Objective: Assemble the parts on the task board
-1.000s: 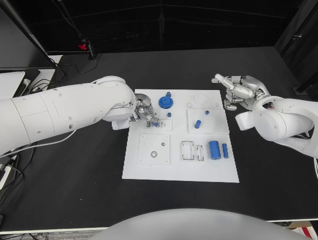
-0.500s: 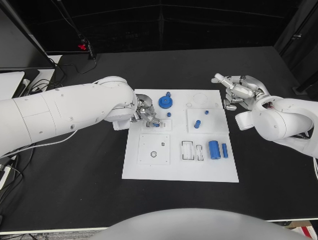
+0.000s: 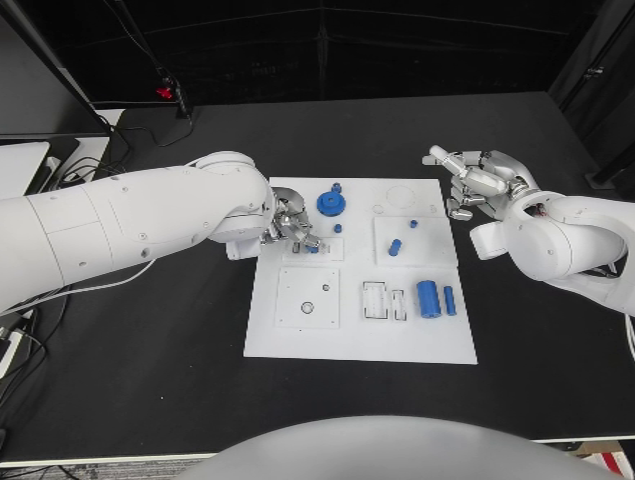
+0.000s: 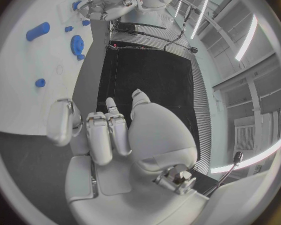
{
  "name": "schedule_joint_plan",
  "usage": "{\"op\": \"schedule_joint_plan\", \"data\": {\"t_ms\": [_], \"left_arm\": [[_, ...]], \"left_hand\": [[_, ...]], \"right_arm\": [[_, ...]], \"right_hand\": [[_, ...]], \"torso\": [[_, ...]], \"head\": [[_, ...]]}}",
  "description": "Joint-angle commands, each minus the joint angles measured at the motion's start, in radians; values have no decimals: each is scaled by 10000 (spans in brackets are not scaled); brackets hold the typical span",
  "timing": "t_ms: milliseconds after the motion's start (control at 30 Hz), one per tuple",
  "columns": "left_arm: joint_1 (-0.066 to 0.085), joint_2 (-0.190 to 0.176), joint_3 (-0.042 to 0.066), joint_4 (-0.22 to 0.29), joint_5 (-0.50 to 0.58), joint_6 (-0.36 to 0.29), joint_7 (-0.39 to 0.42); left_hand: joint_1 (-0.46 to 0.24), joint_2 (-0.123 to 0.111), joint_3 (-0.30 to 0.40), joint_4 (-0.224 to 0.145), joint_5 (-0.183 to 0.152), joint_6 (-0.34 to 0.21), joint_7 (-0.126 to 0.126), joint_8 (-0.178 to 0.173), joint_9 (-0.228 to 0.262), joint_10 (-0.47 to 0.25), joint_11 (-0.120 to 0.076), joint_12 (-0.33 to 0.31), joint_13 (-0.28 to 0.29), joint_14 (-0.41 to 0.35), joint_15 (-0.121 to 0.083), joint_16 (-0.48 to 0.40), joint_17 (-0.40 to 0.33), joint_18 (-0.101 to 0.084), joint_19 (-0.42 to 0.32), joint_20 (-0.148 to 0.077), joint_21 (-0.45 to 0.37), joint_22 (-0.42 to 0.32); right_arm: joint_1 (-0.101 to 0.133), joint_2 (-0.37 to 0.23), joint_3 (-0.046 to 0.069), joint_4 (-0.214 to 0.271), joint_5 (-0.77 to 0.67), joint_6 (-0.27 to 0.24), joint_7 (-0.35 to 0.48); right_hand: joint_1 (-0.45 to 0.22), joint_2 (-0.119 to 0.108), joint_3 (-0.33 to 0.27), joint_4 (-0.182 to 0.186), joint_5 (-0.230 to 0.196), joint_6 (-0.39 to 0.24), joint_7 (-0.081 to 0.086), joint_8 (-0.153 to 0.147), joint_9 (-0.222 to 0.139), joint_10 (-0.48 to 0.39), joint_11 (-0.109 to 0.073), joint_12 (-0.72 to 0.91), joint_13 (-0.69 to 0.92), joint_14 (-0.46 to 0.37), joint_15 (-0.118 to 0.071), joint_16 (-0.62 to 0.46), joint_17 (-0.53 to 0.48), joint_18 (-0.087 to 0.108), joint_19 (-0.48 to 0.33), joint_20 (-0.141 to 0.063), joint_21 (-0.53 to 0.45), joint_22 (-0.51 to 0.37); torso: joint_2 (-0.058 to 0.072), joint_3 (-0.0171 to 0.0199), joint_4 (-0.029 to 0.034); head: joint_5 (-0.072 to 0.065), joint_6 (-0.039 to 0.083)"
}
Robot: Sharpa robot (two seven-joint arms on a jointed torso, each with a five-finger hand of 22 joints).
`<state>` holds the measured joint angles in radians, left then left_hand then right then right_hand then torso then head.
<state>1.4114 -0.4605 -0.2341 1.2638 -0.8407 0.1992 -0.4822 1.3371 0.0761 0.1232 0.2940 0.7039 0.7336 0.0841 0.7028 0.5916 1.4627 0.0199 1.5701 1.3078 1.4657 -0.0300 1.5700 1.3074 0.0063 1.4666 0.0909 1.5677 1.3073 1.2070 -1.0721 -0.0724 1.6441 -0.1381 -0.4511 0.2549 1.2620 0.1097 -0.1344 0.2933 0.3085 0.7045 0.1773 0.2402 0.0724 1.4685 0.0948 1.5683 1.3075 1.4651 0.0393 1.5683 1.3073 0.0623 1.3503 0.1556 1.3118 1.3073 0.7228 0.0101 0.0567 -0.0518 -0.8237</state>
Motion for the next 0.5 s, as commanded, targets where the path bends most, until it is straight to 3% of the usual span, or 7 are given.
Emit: {"op": "schedule_joint_plan", "data": {"t_ms": [33,500], "left_arm": [[-49,-23,-37,-8,-36,197,-268],[-66,18,-37,-3,-36,323,-314]], "left_hand": [[27,69,95,-42,-6,29,-68,17,7,1081,-22,7,2630,1051,-40,8,2634,-63,1042,-63,31,2635],[-137,-15,148,-11,-154,-137,-3,-106,61,1081,30,7,2630,1051,9,8,2634,-63,1042,-43,31,2635]], "right_arm": [[13,-1,4,36,62,103,93],[12,-23,4,67,93,73,91]], "right_hand": [[3,84,-63,-19,9,-58,8,37,16,1023,75,25,2633,1057,75,25,2635,126,-82,3,-56,1549],[-14,108,-81,-19,12,-70,11,70,17,1023,79,25,2633,1057,78,25,2635,125,-78,6,-56,1552]], "torso": [[1,3,-3],[1,8,-3]], "head": [[1,-3],[27,-9]]}}
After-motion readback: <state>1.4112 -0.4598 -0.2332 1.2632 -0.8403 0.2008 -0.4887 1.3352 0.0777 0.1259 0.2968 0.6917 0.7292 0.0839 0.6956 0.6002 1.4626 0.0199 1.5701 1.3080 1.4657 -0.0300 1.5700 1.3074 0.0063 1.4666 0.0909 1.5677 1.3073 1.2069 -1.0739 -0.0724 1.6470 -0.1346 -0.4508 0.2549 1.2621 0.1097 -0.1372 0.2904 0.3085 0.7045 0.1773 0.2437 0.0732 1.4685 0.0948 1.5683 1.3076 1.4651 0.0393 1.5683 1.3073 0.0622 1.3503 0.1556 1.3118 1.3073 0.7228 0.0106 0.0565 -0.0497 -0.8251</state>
